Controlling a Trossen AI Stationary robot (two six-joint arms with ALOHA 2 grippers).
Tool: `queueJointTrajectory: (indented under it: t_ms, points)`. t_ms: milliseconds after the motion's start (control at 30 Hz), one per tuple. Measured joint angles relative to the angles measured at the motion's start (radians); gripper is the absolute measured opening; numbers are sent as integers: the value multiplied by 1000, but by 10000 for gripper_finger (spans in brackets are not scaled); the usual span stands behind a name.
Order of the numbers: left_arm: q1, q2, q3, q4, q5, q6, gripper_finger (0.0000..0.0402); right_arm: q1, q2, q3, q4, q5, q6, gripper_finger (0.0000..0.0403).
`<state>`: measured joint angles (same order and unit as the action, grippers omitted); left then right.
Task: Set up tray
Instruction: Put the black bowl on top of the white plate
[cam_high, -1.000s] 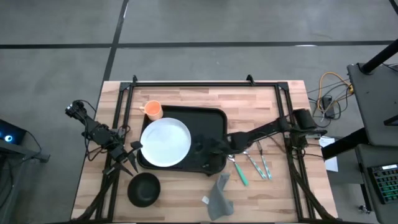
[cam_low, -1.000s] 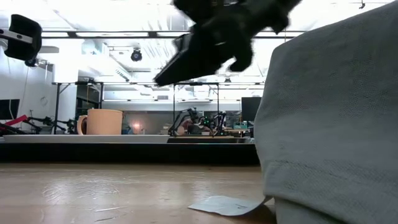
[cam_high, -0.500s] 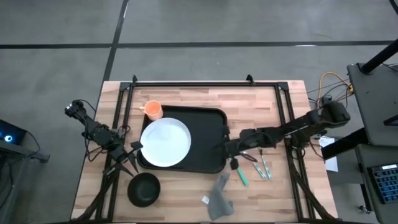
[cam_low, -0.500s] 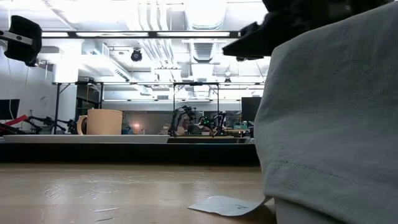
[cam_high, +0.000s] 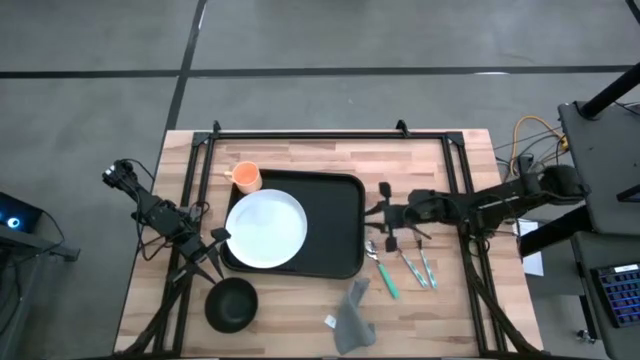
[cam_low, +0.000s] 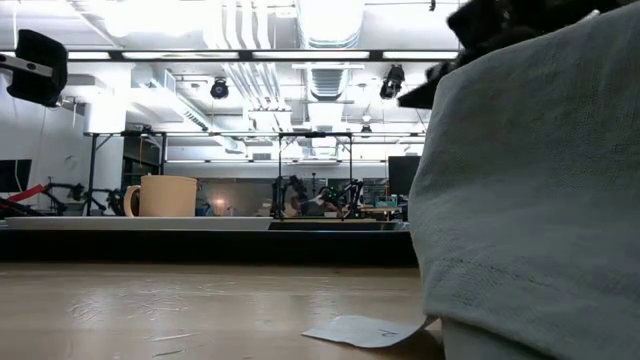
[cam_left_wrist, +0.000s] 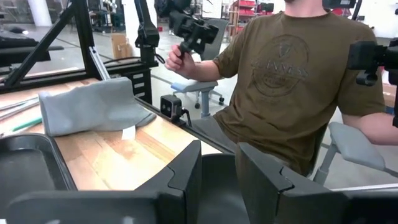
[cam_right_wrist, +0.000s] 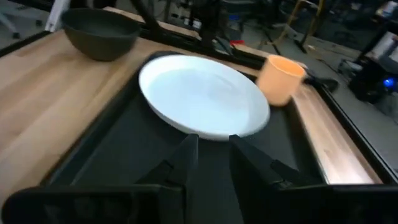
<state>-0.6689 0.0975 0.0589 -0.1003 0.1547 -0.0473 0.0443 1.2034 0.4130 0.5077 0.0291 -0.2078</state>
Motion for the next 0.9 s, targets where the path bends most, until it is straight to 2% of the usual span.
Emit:
queueJointTrajectory:
  t_ms: [100,333,633,733,900]
  points:
    - [0,2,0,-1,0,0,81,-22,-73,-64,40,-1,17,85]
    - [0,12,0,0,0,0,81,-21,-230,-232,253,-7,17,81]
    - [0,19,0,6,-4,6,81,-21,-392,-341,295,-6,16,68]
    - [1,27,-13,141,-40,103,81,-21,-433,-357,295,-6,18,72]
    - [1,34,-40,304,-42,167,81,-21,-490,-381,292,-6,18,80]
